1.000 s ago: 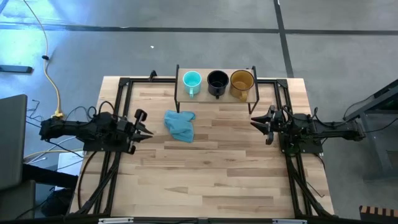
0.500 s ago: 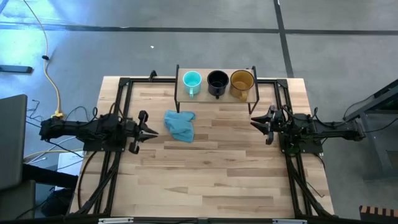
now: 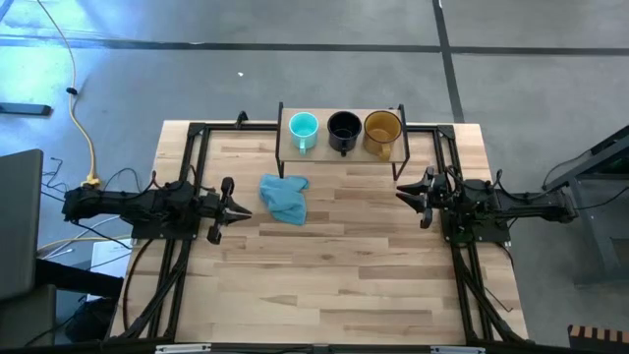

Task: Stack small to large cups/mugs on shelf
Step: Return to Home Position

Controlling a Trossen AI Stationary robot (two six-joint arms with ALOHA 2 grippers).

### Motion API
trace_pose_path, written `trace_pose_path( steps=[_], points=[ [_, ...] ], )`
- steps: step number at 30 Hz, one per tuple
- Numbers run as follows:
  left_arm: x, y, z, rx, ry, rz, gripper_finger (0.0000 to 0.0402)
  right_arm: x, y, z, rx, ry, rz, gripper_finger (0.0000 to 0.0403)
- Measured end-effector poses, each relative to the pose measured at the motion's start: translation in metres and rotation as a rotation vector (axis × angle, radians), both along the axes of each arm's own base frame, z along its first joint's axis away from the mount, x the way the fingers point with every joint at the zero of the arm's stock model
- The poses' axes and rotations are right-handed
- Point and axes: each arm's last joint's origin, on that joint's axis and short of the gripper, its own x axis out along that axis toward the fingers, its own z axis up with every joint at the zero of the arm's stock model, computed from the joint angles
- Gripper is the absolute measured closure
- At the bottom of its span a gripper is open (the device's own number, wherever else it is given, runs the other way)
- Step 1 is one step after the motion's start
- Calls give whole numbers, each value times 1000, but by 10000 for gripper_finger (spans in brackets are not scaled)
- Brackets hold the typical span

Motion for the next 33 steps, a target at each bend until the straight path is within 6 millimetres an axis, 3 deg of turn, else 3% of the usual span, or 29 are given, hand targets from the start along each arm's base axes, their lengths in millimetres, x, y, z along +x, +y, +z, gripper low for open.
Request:
trace_pose_path(
  steps=[19, 27, 33],
  points=[
    [0, 2, -3, -21, 30, 69, 364, -1, 1, -13, -26, 144, 42, 307],
    [0, 2, -3, -20, 32, 70, 364, 0, 1, -7, -166, 98, 55, 307],
    [0, 2, -3, -20, 32, 70, 364, 1, 5, -1, -242, 43, 166, 310]
  ],
)
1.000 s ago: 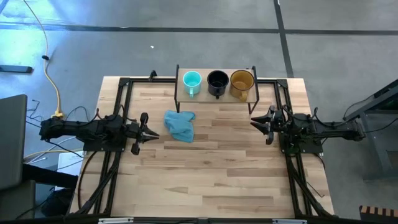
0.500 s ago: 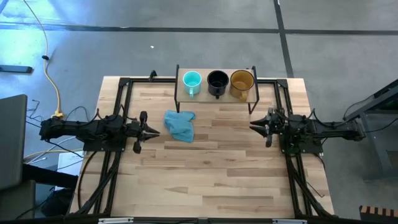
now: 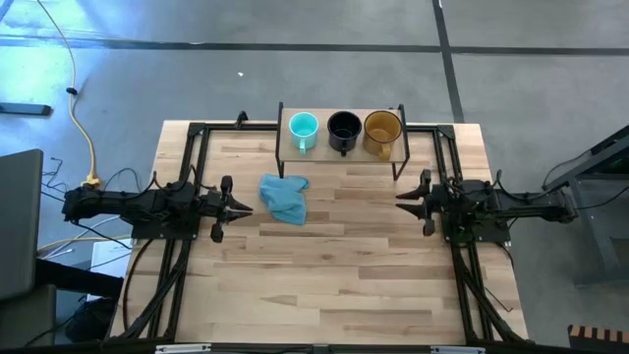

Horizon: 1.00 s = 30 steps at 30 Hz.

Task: Stack small to large cups/mugs on shelf
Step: Return to Home Position

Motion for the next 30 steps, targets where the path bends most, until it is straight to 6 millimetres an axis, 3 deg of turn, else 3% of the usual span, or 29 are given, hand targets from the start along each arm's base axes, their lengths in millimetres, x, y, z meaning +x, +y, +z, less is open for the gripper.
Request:
trace_pose_path(
  steps=[6, 14, 19, 30],
  points=[
    [0, 0, 0, 0, 0, 0, 364, 0, 3, -2, -21, 16, 118, 336],
    [0, 0, 0, 0, 0, 0, 364, 0, 4, -4, -69, 44, 148, 373],
    [0, 0, 0, 0, -1, 0, 364, 5, 5, -30, -33, 35, 158, 384],
    [0, 0, 0, 0, -1, 0, 364, 6, 5, -19, -145, -75, 151, 385]
  ],
)
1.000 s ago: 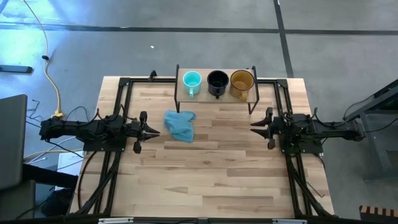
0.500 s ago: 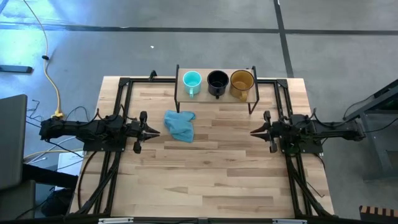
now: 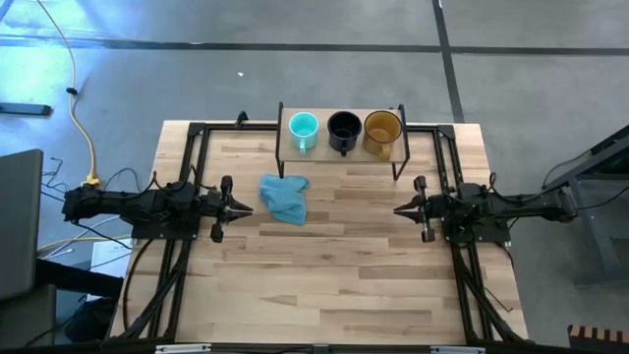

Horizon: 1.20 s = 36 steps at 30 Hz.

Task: Stack small to large cups/mugs on shelf
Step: Return to Home Position

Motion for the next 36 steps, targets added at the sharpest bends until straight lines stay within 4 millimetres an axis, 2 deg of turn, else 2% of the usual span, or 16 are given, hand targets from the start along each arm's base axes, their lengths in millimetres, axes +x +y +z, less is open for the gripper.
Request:
trace_pose_path(
  steps=[17, 25, 36],
  points=[
    [0, 0, 0, 0, 0, 0, 364, 0, -1, 4, -21, -42, -42, 402],
    [0, 0, 0, 0, 0, 0, 364, 0, -1, -7, 24, 75, -41, 402],
    [0, 0, 0, 0, 0, 0, 364, 0, -2, -12, 21, 125, -47, 402]
  ],
)
